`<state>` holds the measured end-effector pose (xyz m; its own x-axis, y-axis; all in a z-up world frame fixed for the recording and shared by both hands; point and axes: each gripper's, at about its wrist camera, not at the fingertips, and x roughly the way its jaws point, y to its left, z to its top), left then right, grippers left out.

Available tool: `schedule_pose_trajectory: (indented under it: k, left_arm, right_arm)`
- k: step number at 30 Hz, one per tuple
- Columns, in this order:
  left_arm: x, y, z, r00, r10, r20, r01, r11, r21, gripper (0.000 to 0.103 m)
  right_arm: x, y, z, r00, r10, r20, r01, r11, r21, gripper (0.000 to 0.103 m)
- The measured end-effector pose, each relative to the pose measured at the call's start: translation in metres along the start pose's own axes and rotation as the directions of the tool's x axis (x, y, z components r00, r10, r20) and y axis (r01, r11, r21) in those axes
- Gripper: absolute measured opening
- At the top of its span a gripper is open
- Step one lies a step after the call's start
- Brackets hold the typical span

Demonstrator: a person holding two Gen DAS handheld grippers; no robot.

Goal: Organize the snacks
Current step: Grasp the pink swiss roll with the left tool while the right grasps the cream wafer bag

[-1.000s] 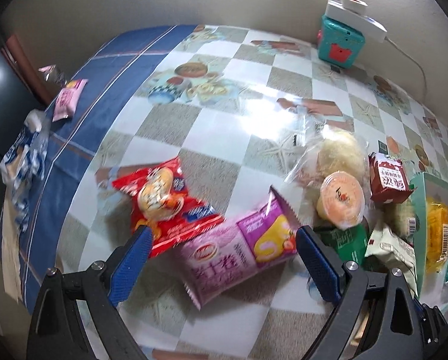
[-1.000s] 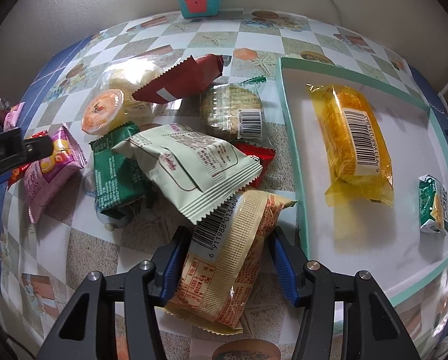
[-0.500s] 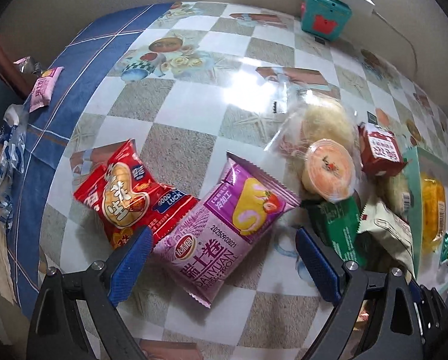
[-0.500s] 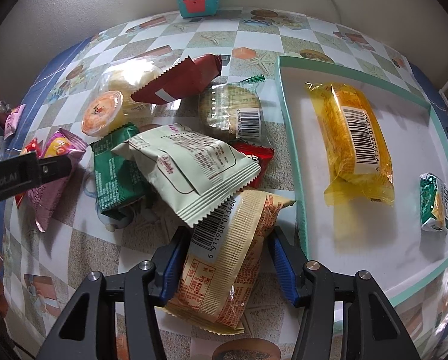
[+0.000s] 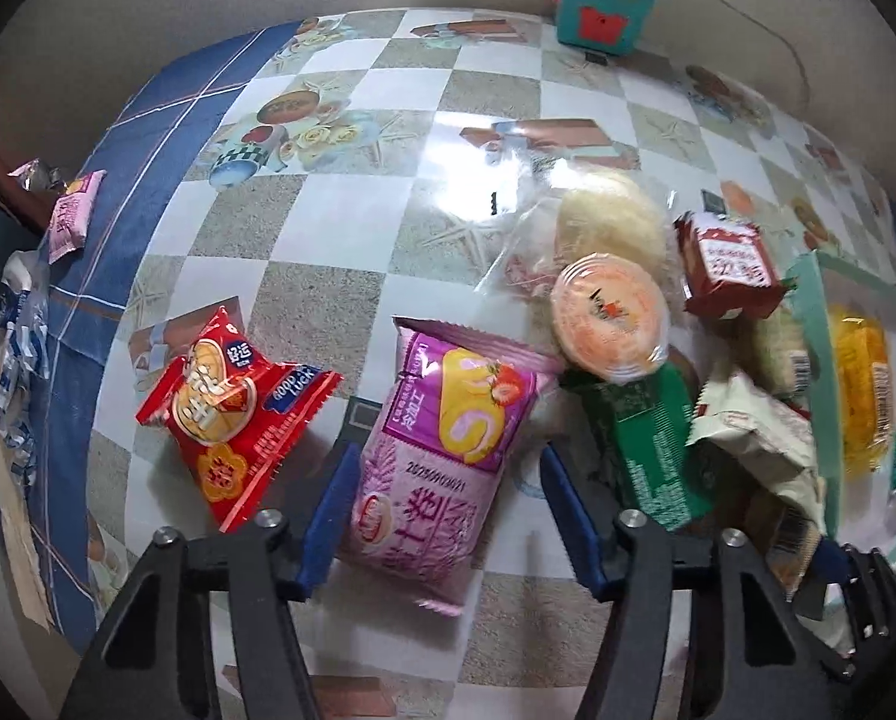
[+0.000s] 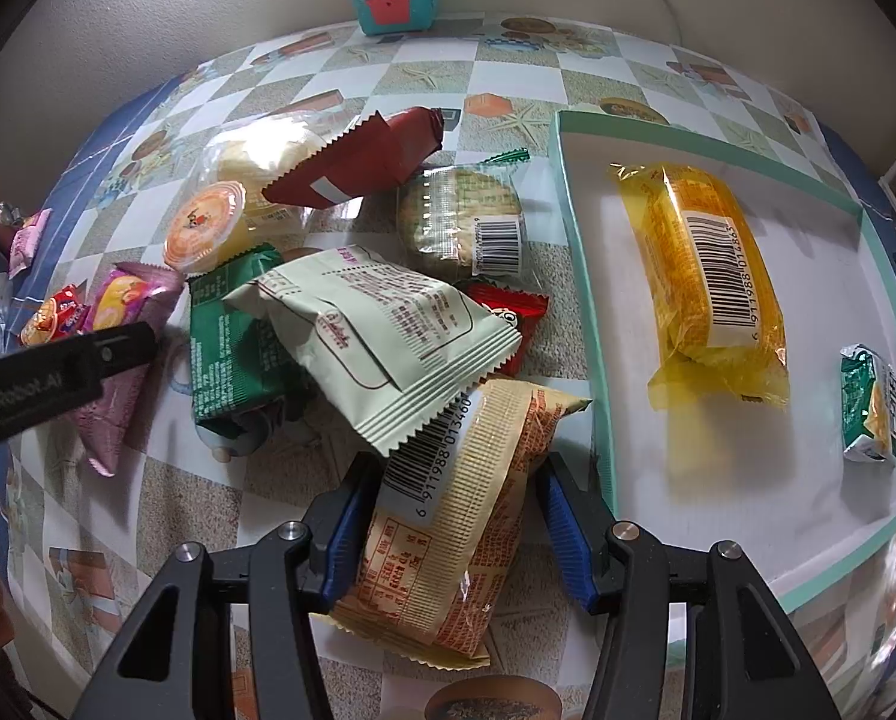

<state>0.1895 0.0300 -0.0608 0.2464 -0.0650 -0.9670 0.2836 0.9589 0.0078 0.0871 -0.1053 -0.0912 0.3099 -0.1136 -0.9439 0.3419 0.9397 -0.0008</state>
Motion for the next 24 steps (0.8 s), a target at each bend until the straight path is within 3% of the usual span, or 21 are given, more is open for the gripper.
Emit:
schedule_pose_trajectory:
  k: [9,24]
  left_arm:
    - [0.020,-0.001,-0.005,0.999,0.035,-0.038,-0.036,0.999,-0.022,0.051]
    - [0.024,-0.001,-0.011,0.999,0.034,-0.033,-0.036,0.997,-0.069,0.051]
  right_arm:
    - [0.000,0.000,0.000,1.000,-0.002,0.001,0.002,1.000,-0.005,0.058]
    - [-0.001,0.008,-0.003,1.000,-0.019,0.009,0.020,0.999,-0.035,0.056]
